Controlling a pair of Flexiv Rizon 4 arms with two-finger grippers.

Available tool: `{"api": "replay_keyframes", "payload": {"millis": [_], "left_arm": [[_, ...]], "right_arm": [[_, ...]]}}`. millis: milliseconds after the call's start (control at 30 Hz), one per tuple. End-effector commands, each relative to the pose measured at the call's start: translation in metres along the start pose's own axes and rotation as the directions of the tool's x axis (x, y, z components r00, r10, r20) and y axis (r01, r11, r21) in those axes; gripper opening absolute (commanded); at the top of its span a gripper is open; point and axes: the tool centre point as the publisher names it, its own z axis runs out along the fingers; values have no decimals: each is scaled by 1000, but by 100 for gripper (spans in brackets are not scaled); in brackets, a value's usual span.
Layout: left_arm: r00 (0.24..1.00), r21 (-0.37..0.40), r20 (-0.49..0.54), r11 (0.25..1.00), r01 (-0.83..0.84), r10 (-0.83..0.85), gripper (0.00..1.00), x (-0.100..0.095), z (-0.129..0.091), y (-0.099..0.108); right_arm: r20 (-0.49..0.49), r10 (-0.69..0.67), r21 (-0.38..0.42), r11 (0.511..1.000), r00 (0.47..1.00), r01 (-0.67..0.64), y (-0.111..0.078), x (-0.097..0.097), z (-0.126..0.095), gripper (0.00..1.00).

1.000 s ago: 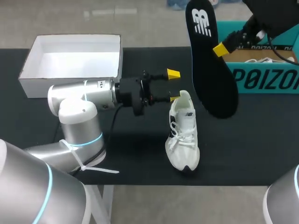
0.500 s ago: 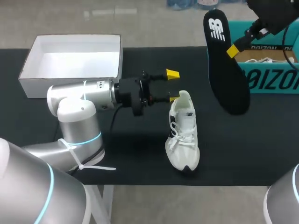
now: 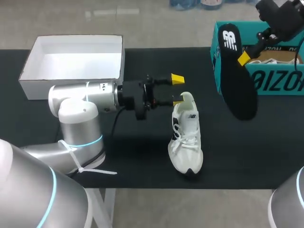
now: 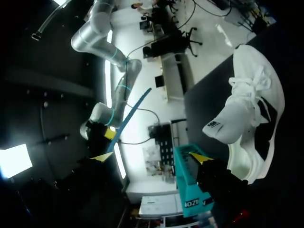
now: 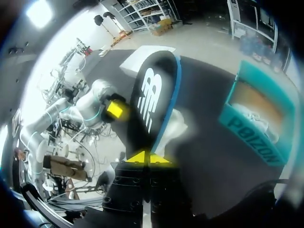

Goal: Take the shoe out of the shoebox, open the shoe tongue, remove and reinsert the insole, then place the shoe into the shoebox

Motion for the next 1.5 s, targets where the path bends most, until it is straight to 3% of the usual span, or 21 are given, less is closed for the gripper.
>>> {"api": "replay_keyframes", "payload": {"millis": [33, 233, 500, 867, 1233, 1500], "left_arm": [[1000, -4, -15, 1000, -27, 27, 100, 2, 8, -3], [994, 5, -47, 995, -97, 97, 100, 7, 19, -8], [991, 15, -13, 991, -132, 133, 100, 3, 29, -19], [983, 3, -3, 983, -183, 183, 100, 3, 29, -24], [975, -17, 33, 976, -219, 220, 100, 2, 29, -23], [972, -30, 66, 974, -224, 226, 100, -8, 25, -23]], "right_arm": [[-44, 2, 3, 1000, 999, -2, 7, 0, 14, 0], [-80, -5, 5, 1000, 997, 5, 9, 11, 29, 0], [-104, -4, 32, 999, 995, 8, 10, 19, 43, 0], [-149, 6, 76, 997, 989, 5, 15, 33, 66, 0], [-176, -17, 80, 996, 984, 32, 34, 61, 75, 0], [-180, -7, 100, 995, 984, 25, 35, 60, 84, 0]]}}
